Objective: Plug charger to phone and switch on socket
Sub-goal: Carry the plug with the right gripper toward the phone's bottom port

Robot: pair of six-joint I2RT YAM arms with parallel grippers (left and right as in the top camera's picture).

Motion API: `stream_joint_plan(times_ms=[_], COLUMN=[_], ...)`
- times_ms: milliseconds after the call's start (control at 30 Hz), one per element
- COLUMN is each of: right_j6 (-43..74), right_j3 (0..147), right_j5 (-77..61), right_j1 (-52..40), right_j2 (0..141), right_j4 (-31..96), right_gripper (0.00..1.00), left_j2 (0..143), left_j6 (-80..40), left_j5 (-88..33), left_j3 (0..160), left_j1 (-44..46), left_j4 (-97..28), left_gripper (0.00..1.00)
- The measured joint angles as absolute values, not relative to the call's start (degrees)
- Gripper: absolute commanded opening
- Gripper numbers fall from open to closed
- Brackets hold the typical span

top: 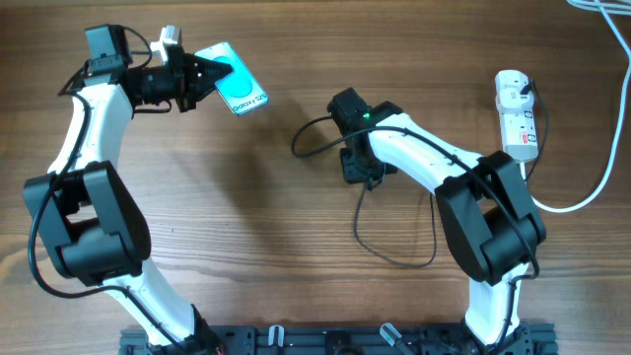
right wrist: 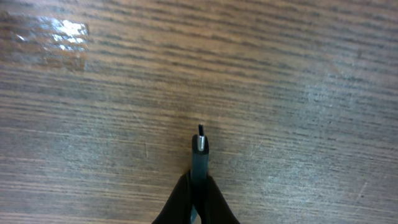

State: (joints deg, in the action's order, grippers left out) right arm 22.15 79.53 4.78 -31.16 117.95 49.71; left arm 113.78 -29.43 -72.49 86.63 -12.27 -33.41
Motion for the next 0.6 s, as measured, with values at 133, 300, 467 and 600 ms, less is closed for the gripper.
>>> stream_joint_plan(times_ms=[133,300,467,600], right_j6=[21.9,21.6,15.8,6.4], right_j3=[81.0,81.6,80.9,80.2], right_j5=[4.7,4.5,-3.2,-21.8], right_j1=[-31.2,-31.2,-30.9,-30.7], right_j2=[119.2,119.6,118.0,103.0], right_j4=[50.2,48.8,46.1,43.2], right_gripper=[0.05,0.04,0.05,0.05], left_j2=[113.8,113.8,113.8,113.8], left_j6=[-29.4,-29.4,-28.3,-23.4], left_j5=[-72.3,-72.3,-72.3,-72.3], left_j3=[86.6,86.6,86.6,86.6], left_j1=[-12.3,-12.3,-11.8,-8.4], left_j4=[-33.7,-33.7,-33.7,-33.7], left_gripper=[0.04,0.04,0.04,0.04])
